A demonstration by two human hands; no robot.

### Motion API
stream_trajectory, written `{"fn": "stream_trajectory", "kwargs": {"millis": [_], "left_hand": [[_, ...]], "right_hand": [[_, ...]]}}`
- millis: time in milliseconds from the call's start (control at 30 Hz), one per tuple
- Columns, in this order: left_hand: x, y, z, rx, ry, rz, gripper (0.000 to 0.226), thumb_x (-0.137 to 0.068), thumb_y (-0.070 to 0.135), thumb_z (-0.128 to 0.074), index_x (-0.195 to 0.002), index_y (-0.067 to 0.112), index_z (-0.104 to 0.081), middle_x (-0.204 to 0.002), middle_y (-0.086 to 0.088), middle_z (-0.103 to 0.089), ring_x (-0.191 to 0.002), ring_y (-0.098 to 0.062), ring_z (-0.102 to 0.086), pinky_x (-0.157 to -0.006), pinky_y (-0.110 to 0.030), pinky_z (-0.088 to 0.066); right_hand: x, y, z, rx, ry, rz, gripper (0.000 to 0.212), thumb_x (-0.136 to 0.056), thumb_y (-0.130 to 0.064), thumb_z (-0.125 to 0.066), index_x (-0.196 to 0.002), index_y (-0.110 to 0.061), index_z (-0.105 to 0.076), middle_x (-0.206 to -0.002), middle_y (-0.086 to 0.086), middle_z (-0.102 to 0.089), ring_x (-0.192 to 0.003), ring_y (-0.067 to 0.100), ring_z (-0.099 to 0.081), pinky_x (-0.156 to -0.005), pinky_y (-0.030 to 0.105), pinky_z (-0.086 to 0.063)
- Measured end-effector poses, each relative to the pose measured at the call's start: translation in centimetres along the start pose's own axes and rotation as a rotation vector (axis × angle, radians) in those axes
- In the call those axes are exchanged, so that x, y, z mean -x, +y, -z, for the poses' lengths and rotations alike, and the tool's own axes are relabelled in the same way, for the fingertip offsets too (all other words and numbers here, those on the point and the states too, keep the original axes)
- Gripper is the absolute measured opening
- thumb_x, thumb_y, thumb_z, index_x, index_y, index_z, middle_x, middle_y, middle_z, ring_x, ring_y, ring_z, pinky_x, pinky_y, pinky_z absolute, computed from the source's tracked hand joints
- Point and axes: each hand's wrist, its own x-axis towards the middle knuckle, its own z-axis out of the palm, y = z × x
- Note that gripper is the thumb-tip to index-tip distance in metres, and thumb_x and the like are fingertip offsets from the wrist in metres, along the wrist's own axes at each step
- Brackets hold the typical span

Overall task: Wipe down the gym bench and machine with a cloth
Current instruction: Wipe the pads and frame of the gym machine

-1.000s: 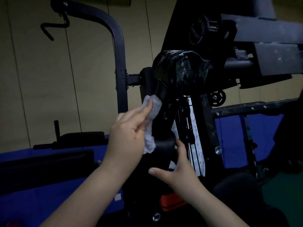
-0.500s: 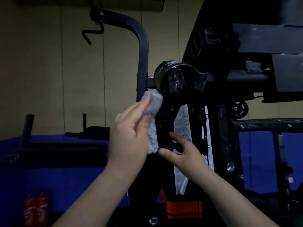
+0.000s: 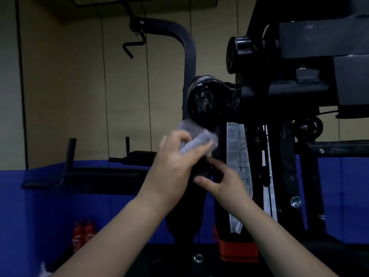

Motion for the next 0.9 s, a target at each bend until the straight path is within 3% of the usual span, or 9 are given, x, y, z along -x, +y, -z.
{"fn": "stream_trajectory", "kwargs": {"millis": [133,267,400,467,533,667,800,900], "left_hand": [[2.8,-1.6,0.2,-0.044,-0.106,-0.056,0.035,-0.090,0.031,-0.047,-0.123,0.031,-0.059,-0.110,0.000,-0.041,-0.099,-0.019,-0.039,-0.078,-0.027,-0.040],[0.8,0.2,3.0,0.087,0.094,-0.053,0.032,-0.099,0.033,-0.042,-0.126,0.024,-0.057,-0.115,-0.003,-0.041,-0.104,-0.024,-0.046,-0.087,-0.034,-0.045],[-5.1,1.6,3.9,-0.037,0.313,-0.076,0.036,-0.097,0.015,-0.049,-0.133,0.015,-0.054,-0.123,-0.005,-0.035,-0.109,-0.026,-0.043,-0.099,-0.029,-0.037],[-6.2,1.1,3.0,-0.125,0.288,-0.114,0.036,-0.096,0.013,-0.050,-0.132,0.013,-0.055,-0.126,-0.004,-0.034,-0.108,-0.027,-0.040,-0.099,-0.024,-0.030],[-4.8,-0.2,1.7,-0.192,0.187,-0.222,0.038,-0.092,0.012,-0.056,-0.131,0.014,-0.056,-0.128,-0.005,-0.034,-0.105,-0.029,-0.039,-0.096,-0.028,-0.033],[-0.8,-2.4,1.4,-0.212,0.025,-0.252,0.043,-0.086,0.012,-0.066,-0.128,0.016,-0.060,-0.128,-0.004,-0.041,-0.098,-0.032,-0.046,-0.086,-0.037,-0.043],[-2.8,-0.1,3.4,-0.096,0.202,-0.244,0.030,-0.096,0.016,-0.054,-0.124,0.012,-0.062,-0.124,-0.006,-0.043,-0.102,-0.030,-0.044,-0.094,-0.029,-0.037],[-6.1,1.3,3.6,-0.169,0.275,-0.242,0.032,-0.093,0.013,-0.059,-0.125,0.014,-0.063,-0.126,-0.002,-0.043,-0.103,-0.027,-0.040,-0.095,-0.027,-0.034]], "right_hand": [[0.1,0.1,-0.2,-0.046,0.017,-0.008,0.051,-0.073,-0.028,-0.079,-0.118,-0.029,-0.054,-0.110,-0.020,-0.056,-0.103,-0.007,-0.053,-0.075,-0.004,-0.036],[0.4,-0.1,-0.2,-0.079,0.021,-0.018,0.056,-0.074,-0.030,-0.078,-0.123,-0.032,-0.050,-0.111,-0.022,-0.052,-0.103,-0.008,-0.048,-0.075,-0.006,-0.035],[0.7,-0.2,-0.2,-0.121,0.016,-0.052,0.053,-0.076,-0.031,-0.077,-0.120,-0.036,-0.048,-0.108,-0.025,-0.050,-0.098,-0.015,-0.045,-0.070,-0.007,-0.035],[0.8,-0.3,-0.2,-0.125,0.016,-0.060,0.055,-0.077,-0.030,-0.077,-0.124,-0.033,-0.050,-0.113,-0.018,-0.053,-0.102,-0.008,-0.048,-0.069,-0.006,-0.035],[0.8,-0.4,-0.2,-0.128,0.020,-0.070,0.059,-0.076,-0.029,-0.077,-0.129,-0.027,-0.051,-0.118,-0.012,-0.054,-0.106,-0.003,-0.047,-0.069,-0.006,-0.035],[0.6,-0.4,-0.2,-0.127,0.000,-0.074,0.062,-0.075,-0.031,-0.079,-0.130,-0.026,-0.052,-0.116,-0.012,-0.056,-0.102,-0.010,-0.050,-0.068,-0.005,-0.037],[0.3,-0.4,0.1,-0.081,-0.024,-0.093,0.064,-0.075,-0.036,-0.077,-0.132,-0.027,-0.050,-0.117,-0.014,-0.053,-0.098,-0.011,-0.048,-0.065,-0.007,-0.035],[0.4,-0.7,0.3,-0.031,-0.044,-0.116,0.066,-0.076,-0.041,-0.075,-0.135,-0.028,-0.048,-0.118,-0.016,-0.050,-0.105,-0.004,-0.045,-0.064,-0.008,-0.033]]}}
